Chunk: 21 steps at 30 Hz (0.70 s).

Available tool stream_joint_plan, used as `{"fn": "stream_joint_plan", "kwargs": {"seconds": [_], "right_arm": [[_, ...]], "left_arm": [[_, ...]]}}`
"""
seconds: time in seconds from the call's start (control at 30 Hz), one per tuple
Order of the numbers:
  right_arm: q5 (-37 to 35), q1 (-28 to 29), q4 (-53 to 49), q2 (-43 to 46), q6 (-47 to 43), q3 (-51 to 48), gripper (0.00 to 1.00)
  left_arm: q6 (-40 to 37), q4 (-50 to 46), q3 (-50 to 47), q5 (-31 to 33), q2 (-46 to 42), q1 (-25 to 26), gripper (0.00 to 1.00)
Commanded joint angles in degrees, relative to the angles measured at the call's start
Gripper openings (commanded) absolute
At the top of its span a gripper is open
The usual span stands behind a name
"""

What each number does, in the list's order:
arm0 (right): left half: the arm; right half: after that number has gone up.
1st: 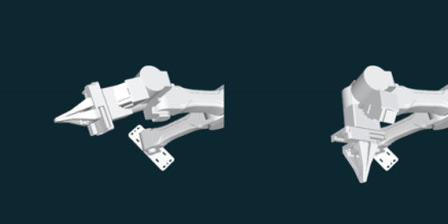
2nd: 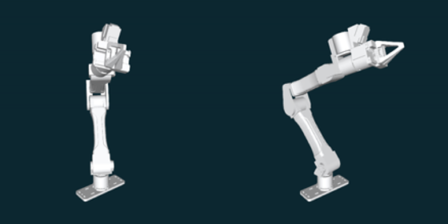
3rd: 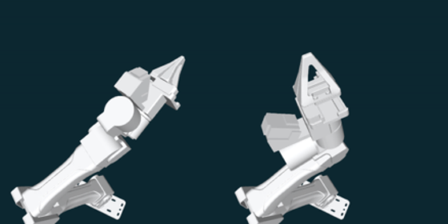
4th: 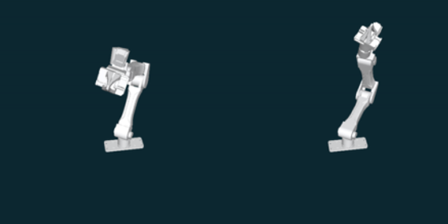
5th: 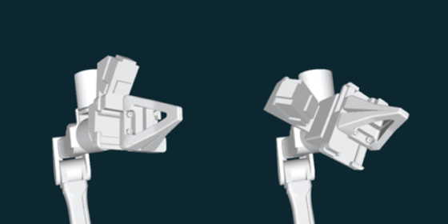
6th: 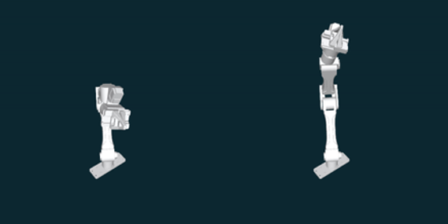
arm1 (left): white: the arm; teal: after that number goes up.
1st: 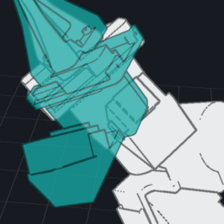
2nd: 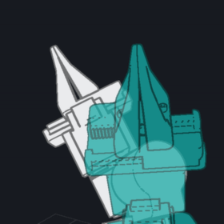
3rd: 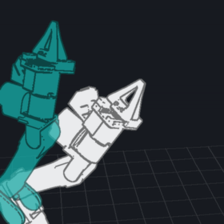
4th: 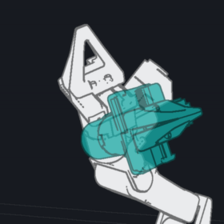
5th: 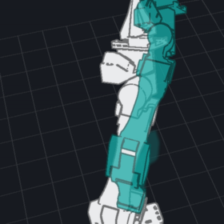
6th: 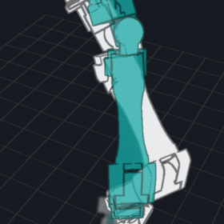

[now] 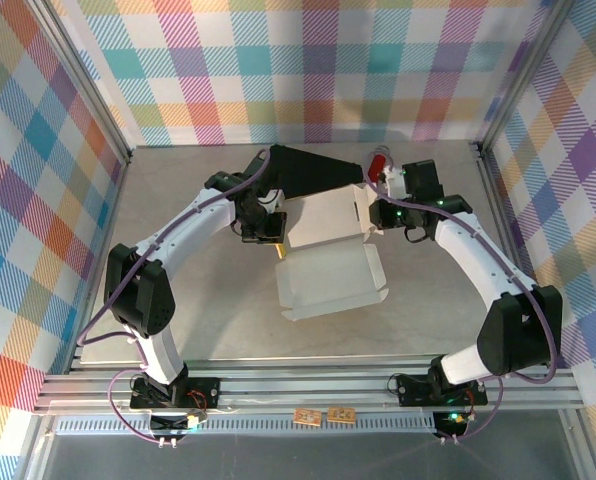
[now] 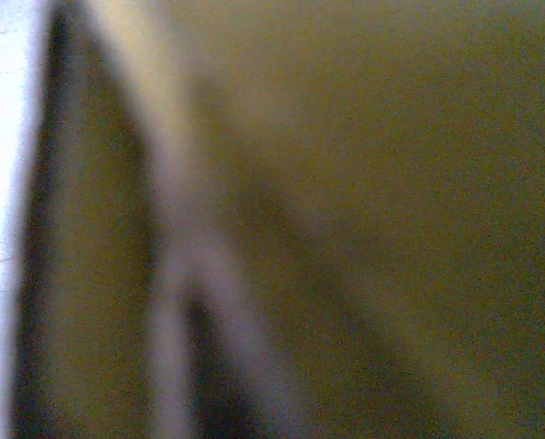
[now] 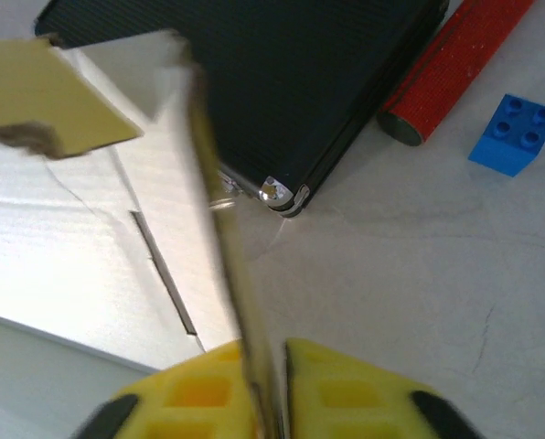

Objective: Fold the paper box

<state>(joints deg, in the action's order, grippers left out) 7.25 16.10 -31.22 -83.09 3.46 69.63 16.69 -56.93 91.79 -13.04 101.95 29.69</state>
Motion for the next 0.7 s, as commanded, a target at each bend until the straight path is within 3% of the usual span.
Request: {"fn": "stream_joint_plan", "kwargs": {"seconds": [0.0,0.1,0.4,0.5,0.67], "right_arm": [[-7.92,2.52,-1.80,-1.18,-0.01,2.34,0.02],[-17.36,7.02,-3.11,-0.86,1.37,3.37,0.00],[-58.94,22.73,-17.38,-8.18,15.39,12.73,0.00],[-65.85,26.55,-18.78,-10.90,17.61,14.86,0.00],[-68.50,29.20,-19.72,-13.38,17.69,18.05,0.00]], "left_arm": [[0.80,-1.46,2.08,-1.18,0.75,-0.69,0.00],[2.60,-1.26,2.30,-0.81,1.14,-0.69,0.00],[9.44,-0.38,3.01,2.09,1.23,-0.69,0.00],[9.85,-1.10,3.82,2.20,1.66,-0.69,0.00],[9.76,-2.03,4.19,2.61,1.50,-0.69,0.00]]}}
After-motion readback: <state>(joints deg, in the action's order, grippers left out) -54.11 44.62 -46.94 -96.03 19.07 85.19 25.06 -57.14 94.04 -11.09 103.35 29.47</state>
